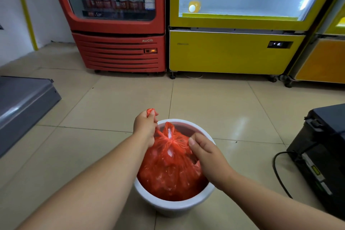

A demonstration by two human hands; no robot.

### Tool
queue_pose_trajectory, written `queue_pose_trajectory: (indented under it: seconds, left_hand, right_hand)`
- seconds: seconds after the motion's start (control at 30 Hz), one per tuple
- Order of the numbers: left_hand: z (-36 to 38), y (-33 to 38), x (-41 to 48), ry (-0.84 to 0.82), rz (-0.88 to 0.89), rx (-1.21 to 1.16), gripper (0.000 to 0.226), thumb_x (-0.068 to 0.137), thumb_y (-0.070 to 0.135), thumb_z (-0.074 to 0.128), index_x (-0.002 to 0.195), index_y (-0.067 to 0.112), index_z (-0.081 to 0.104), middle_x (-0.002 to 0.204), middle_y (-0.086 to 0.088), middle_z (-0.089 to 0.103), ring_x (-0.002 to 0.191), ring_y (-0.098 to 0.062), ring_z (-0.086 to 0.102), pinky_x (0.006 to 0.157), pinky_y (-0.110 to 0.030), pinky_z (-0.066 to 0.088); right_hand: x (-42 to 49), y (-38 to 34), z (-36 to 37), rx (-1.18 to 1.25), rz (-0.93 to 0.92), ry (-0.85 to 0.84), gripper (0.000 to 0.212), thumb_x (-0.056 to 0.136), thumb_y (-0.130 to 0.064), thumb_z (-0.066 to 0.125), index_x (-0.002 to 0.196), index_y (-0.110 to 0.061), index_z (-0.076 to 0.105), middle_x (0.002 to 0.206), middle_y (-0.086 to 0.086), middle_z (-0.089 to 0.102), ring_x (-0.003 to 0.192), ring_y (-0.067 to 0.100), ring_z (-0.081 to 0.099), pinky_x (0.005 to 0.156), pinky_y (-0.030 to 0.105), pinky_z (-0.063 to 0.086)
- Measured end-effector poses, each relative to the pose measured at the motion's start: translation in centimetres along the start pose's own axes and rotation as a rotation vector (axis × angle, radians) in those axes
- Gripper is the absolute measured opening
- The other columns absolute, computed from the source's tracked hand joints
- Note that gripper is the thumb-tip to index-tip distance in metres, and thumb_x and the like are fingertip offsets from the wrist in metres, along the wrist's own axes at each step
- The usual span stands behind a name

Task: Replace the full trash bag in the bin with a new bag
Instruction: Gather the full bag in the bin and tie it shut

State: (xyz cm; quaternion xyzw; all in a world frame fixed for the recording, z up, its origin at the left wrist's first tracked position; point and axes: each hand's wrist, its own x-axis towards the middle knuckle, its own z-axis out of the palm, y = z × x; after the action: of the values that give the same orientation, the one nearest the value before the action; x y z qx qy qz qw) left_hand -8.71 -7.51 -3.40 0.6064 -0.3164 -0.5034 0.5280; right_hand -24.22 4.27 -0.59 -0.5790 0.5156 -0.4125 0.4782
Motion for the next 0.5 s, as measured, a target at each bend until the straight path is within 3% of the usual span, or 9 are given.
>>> queue_pose_trajectory:
  seconds: [0.07, 0.23, 0.5]
  left_hand:
    - [0.0, -0.4, 0.6, 0.063, -0.031, 0.043, 0.031, 0.097, 0.02, 0.039, 0.069, 0.017, 0.052, 0.061, -0.001, 0.042, 0.045, -0.015, 0.032, 0.046, -0.023, 0.028]
    - [-0.4, -1.2, 1.7, 0.145, -0.118, 0.047, 0.033, 0.097, 0.017, 0.038, 0.066, 0.015, 0.051, 0.061, -0.003, 0.045, 0.046, -0.017, 0.034, 0.046, -0.024, 0.028]
    - [-1.4, -1.3, 2.8, 0.189, -0.136, 0.044, 0.035, 0.096, 0.012, 0.037, 0.063, 0.013, 0.048, 0.059, -0.005, 0.043, 0.045, -0.019, 0.032, 0.047, -0.023, 0.029]
  right_hand:
    - [-0.4, 0.8, -0.4, -0.096, -0.008, -0.021, 0.038, 0.098, -0.017, 0.045, 0.061, -0.023, 0.039, 0.048, -0.02, 0.048, 0.048, -0.004, 0.041, 0.054, 0.009, 0.036]
    - [-1.8, 1.8, -2.6, -0.254, 0.021, -0.088, 0.034, 0.097, -0.016, 0.046, 0.064, -0.02, 0.038, 0.05, -0.019, 0.043, 0.052, -0.002, 0.037, 0.054, 0.01, 0.034]
    - [-2.3, 2.0, -4.3, -0.331, 0.055, -0.11, 0.034, 0.097, -0.015, 0.046, 0.064, -0.02, 0.04, 0.063, -0.008, 0.038, 0.062, 0.008, 0.036, 0.065, 0.026, 0.034]
